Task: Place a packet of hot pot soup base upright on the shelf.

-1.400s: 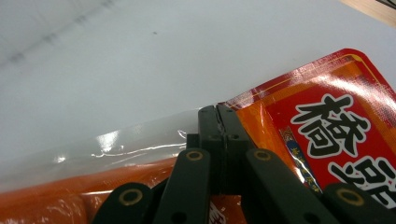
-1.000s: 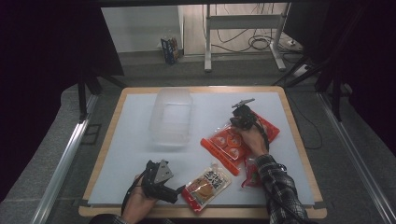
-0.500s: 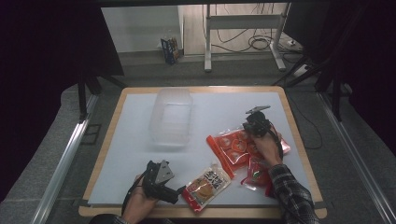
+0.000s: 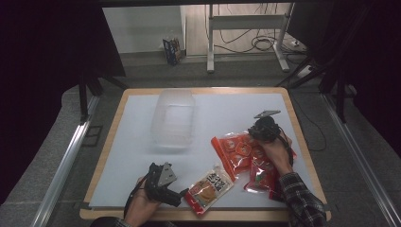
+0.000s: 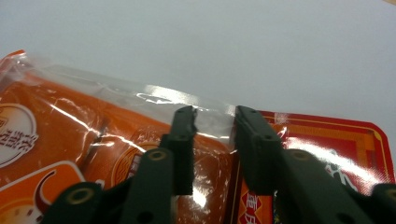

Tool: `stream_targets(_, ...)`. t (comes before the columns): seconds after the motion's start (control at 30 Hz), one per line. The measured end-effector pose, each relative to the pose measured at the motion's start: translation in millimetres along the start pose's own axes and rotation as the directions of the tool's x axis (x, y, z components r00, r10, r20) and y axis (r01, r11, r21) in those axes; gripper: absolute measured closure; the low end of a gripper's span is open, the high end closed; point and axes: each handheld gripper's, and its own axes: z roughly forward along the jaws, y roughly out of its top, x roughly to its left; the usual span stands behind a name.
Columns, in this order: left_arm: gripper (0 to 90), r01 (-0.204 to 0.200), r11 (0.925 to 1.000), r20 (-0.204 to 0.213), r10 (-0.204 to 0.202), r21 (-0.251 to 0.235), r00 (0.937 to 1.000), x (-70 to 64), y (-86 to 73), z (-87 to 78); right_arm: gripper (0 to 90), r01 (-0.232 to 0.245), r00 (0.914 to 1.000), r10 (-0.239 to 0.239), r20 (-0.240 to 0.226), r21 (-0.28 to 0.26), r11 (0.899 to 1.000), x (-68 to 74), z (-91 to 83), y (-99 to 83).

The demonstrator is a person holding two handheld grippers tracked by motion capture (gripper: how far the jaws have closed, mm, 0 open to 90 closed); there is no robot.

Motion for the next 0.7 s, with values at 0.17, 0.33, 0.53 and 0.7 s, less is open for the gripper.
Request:
stream_targets(0.17, 0.0, 0.000, 1.0000, 0.000, 0.000, -0.001, 1.0000, 0.1, 0.0, -0.4, 45.6, 0.008, 0.9997, -0.008, -0.024, 0.017, 1.000, 2.0, -9.1, -1.5)
stream_targets(0.33, 0.0, -0.001, 1.0000, 0.002, 0.001, 0.000, 1.0000, -0.2, 0.0, -0.3, 34.9, 0.029, 0.9992, -0.028, -0.027, 0.025, 0.999, 2.3, -18.9, -4.8)
stream_targets(0.53, 0.0, 0.001, 1.0000, 0.003, -0.001, 0.000, 1.0000, -0.1, -0.1, -0.3, 19.8, 0.018, 0.9996, -0.017, -0.023, 0.031, 0.999, -7.3, -38.2, -17.2)
stream_targets(0.7, 0.0, -0.005, 1.0000, 0.004, 0.005, 0.004, 1.0000, -0.4, 0.1, 0.0, 12.5, -0.018, 0.9998, 0.018, 0.002, 0.030, 0.999, -22.2, -53.5, -32.1)
